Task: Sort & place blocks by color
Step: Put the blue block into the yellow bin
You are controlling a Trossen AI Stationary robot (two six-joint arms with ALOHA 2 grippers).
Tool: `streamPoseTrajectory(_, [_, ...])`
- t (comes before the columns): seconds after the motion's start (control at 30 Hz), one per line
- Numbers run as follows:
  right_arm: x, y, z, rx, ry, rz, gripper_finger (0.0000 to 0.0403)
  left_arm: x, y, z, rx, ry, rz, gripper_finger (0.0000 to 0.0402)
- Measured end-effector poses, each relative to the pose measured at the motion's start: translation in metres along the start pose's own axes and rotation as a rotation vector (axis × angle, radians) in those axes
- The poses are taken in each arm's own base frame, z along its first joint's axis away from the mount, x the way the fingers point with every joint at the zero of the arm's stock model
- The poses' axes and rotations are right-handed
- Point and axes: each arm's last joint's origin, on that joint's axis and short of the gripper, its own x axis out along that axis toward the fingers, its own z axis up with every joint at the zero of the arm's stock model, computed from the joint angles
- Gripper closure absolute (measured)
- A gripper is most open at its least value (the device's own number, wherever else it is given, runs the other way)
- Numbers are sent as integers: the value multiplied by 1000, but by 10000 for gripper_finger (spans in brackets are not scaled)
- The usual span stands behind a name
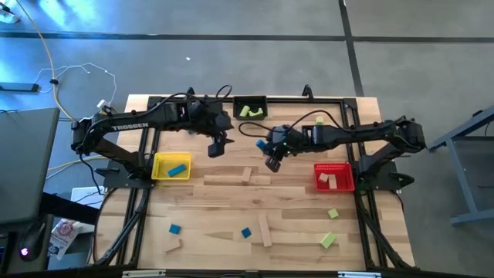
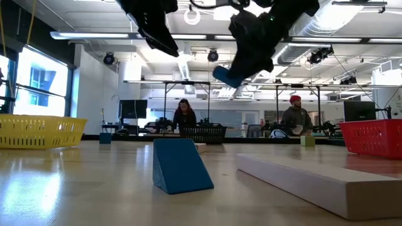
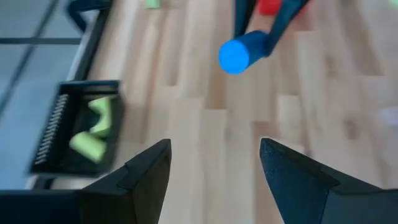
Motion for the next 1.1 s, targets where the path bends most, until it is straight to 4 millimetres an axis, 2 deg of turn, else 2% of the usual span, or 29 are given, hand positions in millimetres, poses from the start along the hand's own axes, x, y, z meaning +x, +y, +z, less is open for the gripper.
streamPoseTrajectory(0.37, [-5, 20, 17, -124, -214, 134, 307, 0, -17, 8, 38, -65, -59, 167])
streamPoseTrajectory(0.9, [-10, 26, 32, -182, -375, 208, 306, -1, -32, 21, 53, -175, -81, 167])
streamPoseTrajectory(1.1, [-11, 27, 35, -205, -413, 205, 306, -2, -33, 26, -62, -224, -92, 170])
